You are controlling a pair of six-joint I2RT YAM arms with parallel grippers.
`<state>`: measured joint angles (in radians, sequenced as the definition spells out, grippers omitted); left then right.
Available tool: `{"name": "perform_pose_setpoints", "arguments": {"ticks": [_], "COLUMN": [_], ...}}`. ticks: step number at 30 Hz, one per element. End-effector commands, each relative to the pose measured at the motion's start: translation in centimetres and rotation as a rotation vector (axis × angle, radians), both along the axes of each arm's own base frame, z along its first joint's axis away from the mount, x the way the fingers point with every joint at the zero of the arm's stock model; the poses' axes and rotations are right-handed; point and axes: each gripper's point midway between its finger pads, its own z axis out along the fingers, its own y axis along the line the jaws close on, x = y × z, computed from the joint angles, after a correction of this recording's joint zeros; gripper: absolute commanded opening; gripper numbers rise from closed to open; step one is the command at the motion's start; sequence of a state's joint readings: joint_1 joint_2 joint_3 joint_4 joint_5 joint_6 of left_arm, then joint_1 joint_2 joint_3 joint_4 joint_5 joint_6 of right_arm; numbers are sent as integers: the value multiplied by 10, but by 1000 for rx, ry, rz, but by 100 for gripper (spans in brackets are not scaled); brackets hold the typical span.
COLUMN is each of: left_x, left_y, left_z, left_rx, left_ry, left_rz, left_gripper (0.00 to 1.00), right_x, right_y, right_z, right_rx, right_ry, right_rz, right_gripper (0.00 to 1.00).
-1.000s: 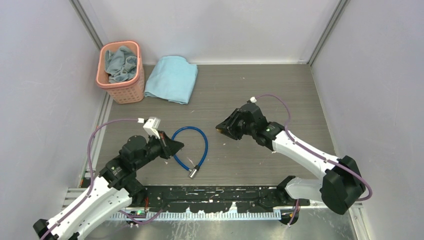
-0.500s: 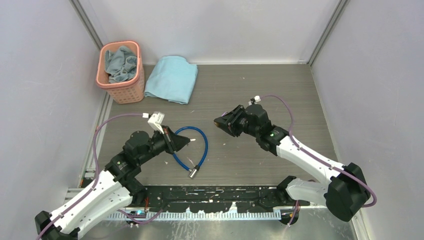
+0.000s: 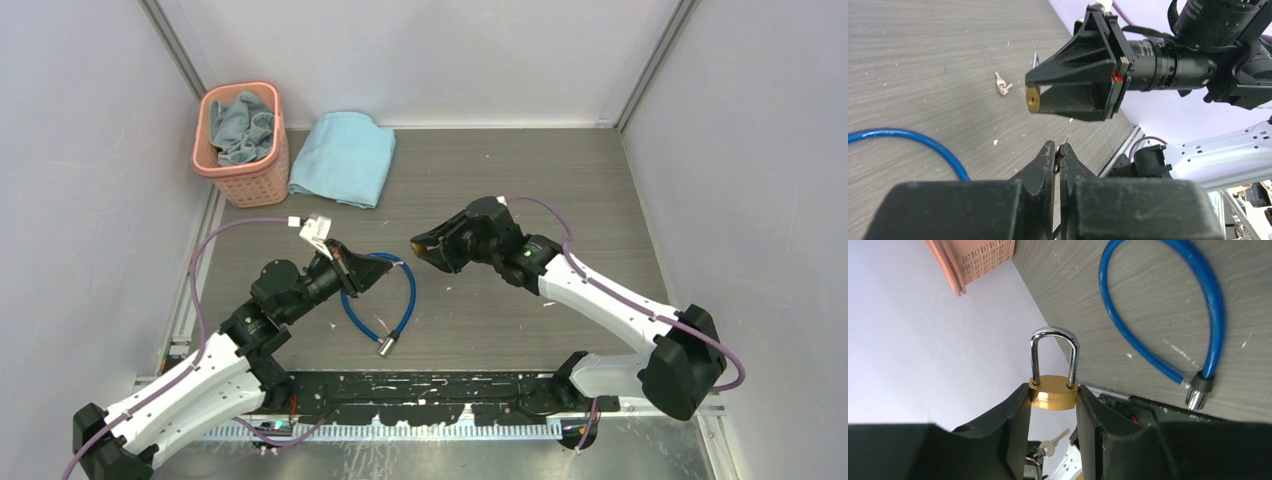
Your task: Unlock with the key
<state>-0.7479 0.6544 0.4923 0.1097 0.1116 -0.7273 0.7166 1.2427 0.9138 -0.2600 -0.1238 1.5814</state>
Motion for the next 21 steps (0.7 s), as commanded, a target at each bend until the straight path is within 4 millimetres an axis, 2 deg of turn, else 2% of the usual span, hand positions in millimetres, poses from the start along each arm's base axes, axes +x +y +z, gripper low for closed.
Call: {"name": "perform_pose_setpoints", "arguments": {"ticks": [1, 7, 13, 21], "left_x": [10, 13, 12, 15], "left_y": [3, 10, 16, 7], "left_z": [39, 38, 38, 32], "left_rx": [-99, -118, -134, -139], "left_ry": [-129, -133, -149, -132], "left_rz": [73, 130, 150, 140], "left_gripper": [0, 0, 0, 0], "right_x": [-7, -5, -6, -6], "right_y": [7, 6, 6, 7], "right_z": [19, 29, 38, 48], "right_rx": [44, 90, 136, 164], "right_ry": [95, 67, 72, 39], "right_rz": [-108, -239, -292, -308], "right_gripper": [1, 1, 1, 1]}}
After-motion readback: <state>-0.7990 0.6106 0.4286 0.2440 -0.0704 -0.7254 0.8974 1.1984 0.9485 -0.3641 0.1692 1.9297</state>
